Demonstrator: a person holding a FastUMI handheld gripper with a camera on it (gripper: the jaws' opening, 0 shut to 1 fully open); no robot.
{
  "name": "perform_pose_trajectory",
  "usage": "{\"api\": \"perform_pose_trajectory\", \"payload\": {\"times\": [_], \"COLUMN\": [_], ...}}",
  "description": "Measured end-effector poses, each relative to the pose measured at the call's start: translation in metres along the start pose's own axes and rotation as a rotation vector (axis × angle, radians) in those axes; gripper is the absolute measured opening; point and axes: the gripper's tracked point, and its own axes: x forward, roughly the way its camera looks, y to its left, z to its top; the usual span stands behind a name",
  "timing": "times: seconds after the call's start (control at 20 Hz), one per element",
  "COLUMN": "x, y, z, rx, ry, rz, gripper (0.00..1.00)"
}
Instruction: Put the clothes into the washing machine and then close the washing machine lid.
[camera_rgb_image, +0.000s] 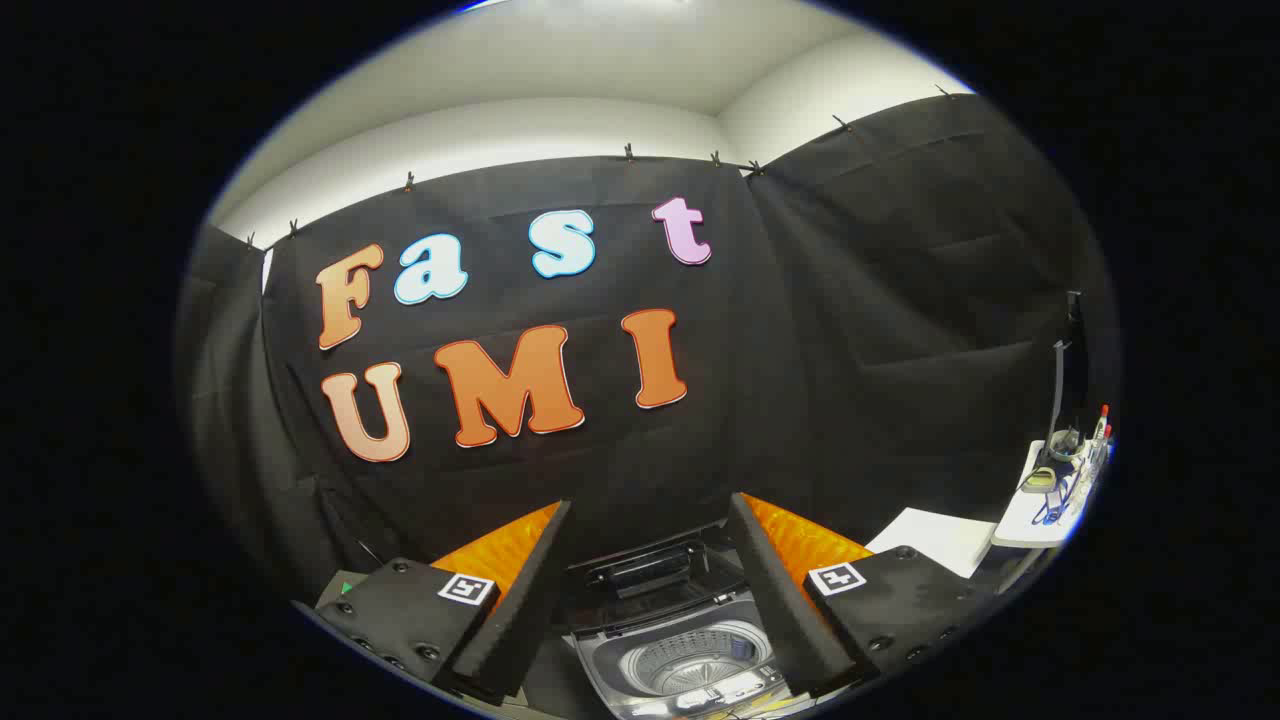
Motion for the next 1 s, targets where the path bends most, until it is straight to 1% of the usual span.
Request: {"api": "perform_pose_trajectory", "payload": {"times": [0.5, 1.0], "x": [0.001, 0.003], "y": [0.004, 0.032], "z": [-0.001, -0.012], "rx": [-0.007, -0.025], "ry": [0.005, 0.029], "rz": [0.000, 0.040], "gripper": [0.98, 0.98]}}
